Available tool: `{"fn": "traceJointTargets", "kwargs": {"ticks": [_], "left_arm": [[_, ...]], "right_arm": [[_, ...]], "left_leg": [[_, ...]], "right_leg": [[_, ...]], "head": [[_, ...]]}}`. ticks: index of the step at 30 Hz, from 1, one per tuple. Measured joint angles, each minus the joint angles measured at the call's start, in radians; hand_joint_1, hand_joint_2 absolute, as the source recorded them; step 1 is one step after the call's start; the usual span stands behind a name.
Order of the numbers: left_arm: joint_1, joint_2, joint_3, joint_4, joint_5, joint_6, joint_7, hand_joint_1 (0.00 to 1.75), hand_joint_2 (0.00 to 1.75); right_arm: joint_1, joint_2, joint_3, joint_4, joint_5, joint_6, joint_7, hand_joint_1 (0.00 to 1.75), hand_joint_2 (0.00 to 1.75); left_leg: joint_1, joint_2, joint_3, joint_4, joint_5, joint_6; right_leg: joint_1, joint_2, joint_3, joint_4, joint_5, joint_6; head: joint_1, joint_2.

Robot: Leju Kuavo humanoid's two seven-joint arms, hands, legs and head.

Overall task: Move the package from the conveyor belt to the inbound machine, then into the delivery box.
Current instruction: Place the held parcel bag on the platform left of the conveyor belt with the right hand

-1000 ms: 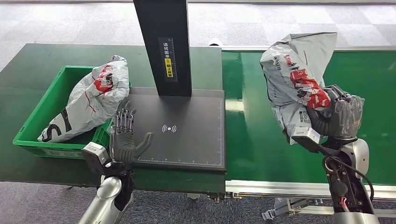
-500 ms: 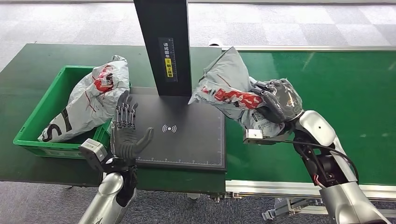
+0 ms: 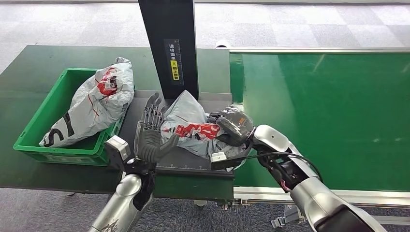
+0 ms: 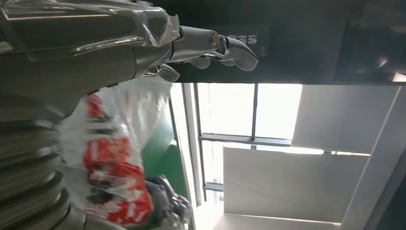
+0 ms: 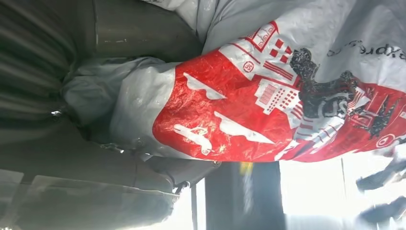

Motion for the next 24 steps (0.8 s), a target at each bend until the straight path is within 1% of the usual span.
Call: {"fn": "traceJointTargets", "kwargs": {"ticks": [5,7,10,11,14,15,20,24], "left_arm": [[-0.015,-0.005,-0.013,0.021,0.004,-0.002,0.0,0.0,1.75],[-0.021,-0.006,-0.018,0.028,0.004,-0.006,0.0,0.0,1.75],[-0.03,-0.01,-0.023,0.042,0.008,-0.011,0.0,0.0,1.75],[-0.033,-0.011,-0.025,0.047,0.009,-0.013,0.001,0.0,1.75],[-0.039,-0.013,-0.032,0.062,0.012,-0.017,0.001,0.0,1.75],[-0.04,-0.014,-0.034,0.067,0.013,-0.018,0.001,0.0,1.75],[-0.049,-0.017,-0.042,0.084,0.014,-0.021,0.001,0.0,1.75],[-0.059,-0.023,-0.045,0.096,0.017,-0.03,0.006,0.0,1.75]], "right_arm": [[0.009,0.076,0.038,0.117,0.005,0.013,0.015,1.75,1.75],[0.009,0.093,0.045,0.147,0.001,0.006,0.03,1.75,1.75],[0.009,0.105,0.045,0.177,-0.03,-0.03,0.046,1.75,1.75],[0.008,0.106,0.042,0.184,-0.039,-0.045,0.05,1.35,1.75],[0.008,0.108,0.029,0.199,-0.053,-0.095,0.071,0.04,1.75],[0.008,0.108,0.021,0.202,-0.056,-0.118,0.081,0.0,1.75],[0.011,0.108,-0.035,0.207,-0.091,-0.235,0.106,0.0,1.75],[0.029,0.106,-0.101,0.19,-0.163,-0.292,0.061,0.0,1.75]], "left_leg": [[0.0,0.0,0.0,0.0,0.0,0.0],[0.0,0.0,0.0,0.0,0.0,0.0],[0.0,0.0,0.0,0.0,0.0,0.0],[0.0,0.0,0.0,0.0,0.0,0.0],[0.0,0.0,0.0,0.0,0.0,0.0],[0.0,0.0,0.0,0.0,0.0,0.0],[0.0,0.0,0.0,0.0,0.0,0.0],[0.0,0.0,0.0,0.0,0.0,0.0]], "right_leg": [[0.0,0.0,0.0,0.0,0.0,0.0],[0.0,0.0,0.0,0.0,0.0,0.0],[0.0,0.0,0.0,0.0,0.0,0.0],[0.0,0.0,0.0,0.0,0.0,0.0],[0.0,0.0,0.0,0.0,0.0,0.0],[0.0,0.0,0.0,0.0,0.0,0.0],[0.0,0.0,0.0,0.0,0.0,0.0],[0.0,0.0,0.0,0.0,0.0,0.0]], "head": [[0.0,0.0],[0.0,0.0],[0.0,0.0],[0.0,0.0],[0.0,0.0],[0.0,0.0],[0.0,0.0],[0.0,0.0]]}}
